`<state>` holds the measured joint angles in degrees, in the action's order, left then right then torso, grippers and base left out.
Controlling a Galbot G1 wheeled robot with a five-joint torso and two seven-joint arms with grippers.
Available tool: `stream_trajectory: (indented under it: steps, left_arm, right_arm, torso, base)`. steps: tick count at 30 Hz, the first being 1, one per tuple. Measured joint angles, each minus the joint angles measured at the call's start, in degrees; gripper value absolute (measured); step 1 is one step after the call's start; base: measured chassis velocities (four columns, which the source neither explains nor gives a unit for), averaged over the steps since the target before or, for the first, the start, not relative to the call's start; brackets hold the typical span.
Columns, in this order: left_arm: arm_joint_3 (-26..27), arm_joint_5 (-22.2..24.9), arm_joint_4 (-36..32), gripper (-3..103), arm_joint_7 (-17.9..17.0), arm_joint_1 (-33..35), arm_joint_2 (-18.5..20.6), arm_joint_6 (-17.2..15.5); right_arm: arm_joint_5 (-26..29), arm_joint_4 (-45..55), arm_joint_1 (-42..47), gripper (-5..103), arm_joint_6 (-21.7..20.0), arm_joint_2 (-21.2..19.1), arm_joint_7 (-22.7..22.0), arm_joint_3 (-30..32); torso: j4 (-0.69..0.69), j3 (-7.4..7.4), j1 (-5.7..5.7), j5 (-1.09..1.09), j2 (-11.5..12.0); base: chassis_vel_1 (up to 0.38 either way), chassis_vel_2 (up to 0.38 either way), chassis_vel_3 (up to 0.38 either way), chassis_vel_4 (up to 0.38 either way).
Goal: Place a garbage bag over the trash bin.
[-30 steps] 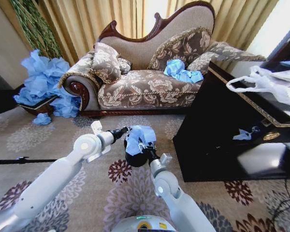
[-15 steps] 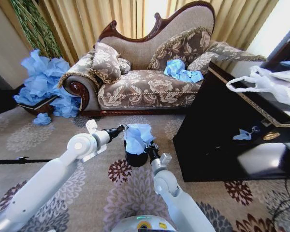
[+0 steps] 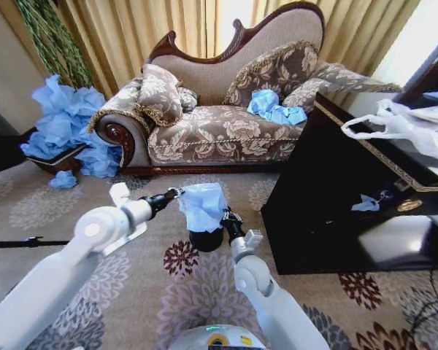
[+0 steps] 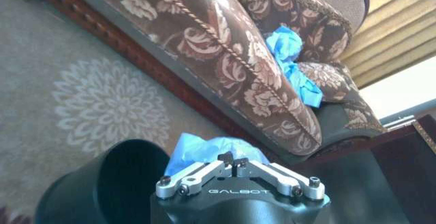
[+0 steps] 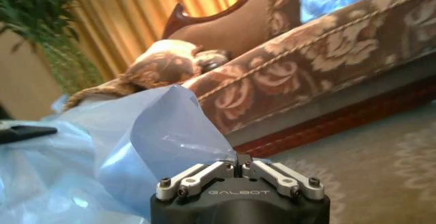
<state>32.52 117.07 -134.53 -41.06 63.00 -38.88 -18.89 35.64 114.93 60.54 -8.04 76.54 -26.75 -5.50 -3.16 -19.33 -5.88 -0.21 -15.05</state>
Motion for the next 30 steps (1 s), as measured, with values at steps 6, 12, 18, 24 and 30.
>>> stream_trajectory:
  steps: [6,12,18,24,30]
  left_arm:
    - [7.7,-1.3,-4.0,0,0.8,8.7,-1.0,-0.7]
    - [3.9,-11.9,-1.4,0,5.0,12.3,-5.5,-1.5]
    - [-5.8,-15.1,6.7,0,5.6,5.7,-8.1,-1.6]
    - [-12.4,-16.3,13.9,0,6.0,-2.4,-10.4,-1.4]
    - [-16.1,-15.5,21.3,0,4.7,-9.5,-14.2,-1.2]
  right_arm:
    - [2.9,-1.1,-1.8,0,1.3,1.0,2.0,-2.7]
    - [0.7,-9.2,-5.9,0,3.9,4.5,3.7,-4.7]
    - [-0.8,-12.7,-6.6,0,3.0,3.0,3.3,-3.6]
    - [-2.2,-16.0,-5.5,0,2.5,1.6,3.2,-1.5]
    - [-2.5,-20.3,-8.3,0,0.2,1.6,3.3,-1.2]
  torso:
    - [0.00,0.00,0.00,0.01,0.0]
    - [0.02,0.00,0.00,0.00,0.0]
    - [-0.01,-0.01,0.00,0.00,0.0]
    - [-0.03,-0.01,-0.01,0.02,0.0]
    - [-0.01,-0.01,-0.01,0.02,0.0]
  base:
    - [0.000,0.000,0.000,0.000]
    - [0.000,0.000,0.000,0.000]
    - [0.000,0.000,0.000,0.000]
    - [0.000,0.000,0.000,0.000]
    - [0.000,0.000,0.000,0.000]
